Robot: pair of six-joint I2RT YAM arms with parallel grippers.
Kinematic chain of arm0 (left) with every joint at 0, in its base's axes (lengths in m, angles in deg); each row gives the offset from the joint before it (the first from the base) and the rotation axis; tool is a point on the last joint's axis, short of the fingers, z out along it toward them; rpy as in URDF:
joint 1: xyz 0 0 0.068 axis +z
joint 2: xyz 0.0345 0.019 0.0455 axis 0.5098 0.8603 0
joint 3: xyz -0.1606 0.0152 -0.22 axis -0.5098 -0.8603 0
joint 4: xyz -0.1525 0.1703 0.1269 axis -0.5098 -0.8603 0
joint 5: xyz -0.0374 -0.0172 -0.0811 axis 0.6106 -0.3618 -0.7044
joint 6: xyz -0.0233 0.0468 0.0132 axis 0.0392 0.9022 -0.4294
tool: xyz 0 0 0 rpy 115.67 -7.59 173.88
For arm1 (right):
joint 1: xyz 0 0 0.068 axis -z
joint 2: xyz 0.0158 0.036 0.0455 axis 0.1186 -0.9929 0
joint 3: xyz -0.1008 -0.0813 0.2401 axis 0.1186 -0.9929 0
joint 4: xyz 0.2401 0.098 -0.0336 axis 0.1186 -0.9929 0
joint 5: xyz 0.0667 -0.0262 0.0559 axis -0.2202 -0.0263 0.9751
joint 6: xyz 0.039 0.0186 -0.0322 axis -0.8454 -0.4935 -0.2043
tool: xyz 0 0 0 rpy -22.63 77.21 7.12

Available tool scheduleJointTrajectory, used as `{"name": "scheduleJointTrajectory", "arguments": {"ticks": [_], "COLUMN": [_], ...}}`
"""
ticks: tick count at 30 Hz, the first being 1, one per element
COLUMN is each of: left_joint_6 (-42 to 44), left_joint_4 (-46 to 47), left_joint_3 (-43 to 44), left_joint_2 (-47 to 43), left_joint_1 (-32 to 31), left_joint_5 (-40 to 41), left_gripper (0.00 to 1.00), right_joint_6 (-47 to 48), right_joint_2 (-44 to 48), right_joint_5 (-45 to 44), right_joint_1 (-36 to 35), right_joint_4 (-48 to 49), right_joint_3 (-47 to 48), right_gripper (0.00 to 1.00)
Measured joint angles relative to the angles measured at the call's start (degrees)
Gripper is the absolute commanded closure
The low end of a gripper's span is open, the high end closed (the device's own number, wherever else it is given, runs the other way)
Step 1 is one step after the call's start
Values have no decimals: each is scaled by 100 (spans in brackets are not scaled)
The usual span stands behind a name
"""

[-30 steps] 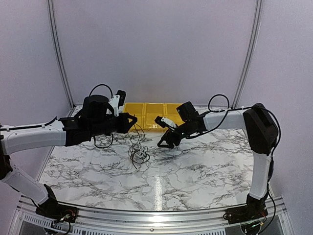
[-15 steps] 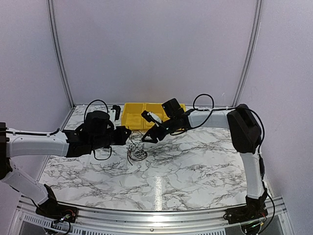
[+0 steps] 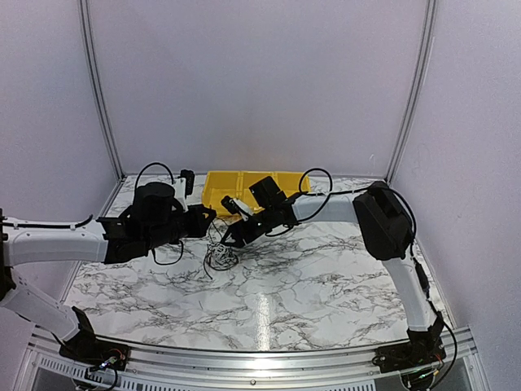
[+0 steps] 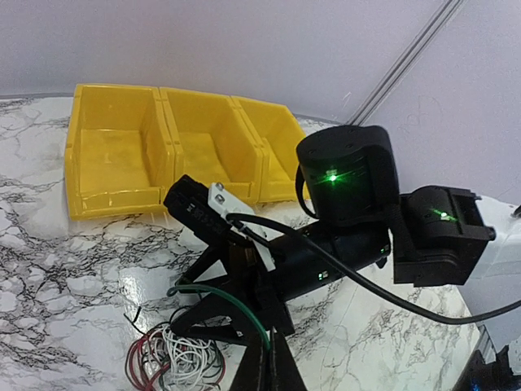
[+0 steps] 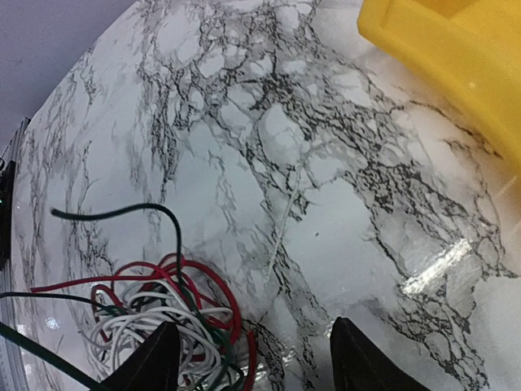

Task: Untangle the cables

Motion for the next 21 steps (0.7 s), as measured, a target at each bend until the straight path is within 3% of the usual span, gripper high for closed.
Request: {"name": "scheduleJointTrajectory", "arguments": {"ticks": [15, 21], "left_joint_6": [103, 570], "left_joint_4": [-103, -951], "left_joint_3": [-7, 1255], "left_joint_2": [-658, -820], "left_joint_1": [0, 0], "left_joint_5": [72, 76], "left_gripper": [100, 100], "right_joint_6": [20, 267], "right_joint_2": [-437, -170], "right_joint_5": [-494, -756], "right_joint_1": [-247, -157], "right_joint_4": [354, 527], "right_joint_3": [271, -210], "right_gripper": [46, 46]}}
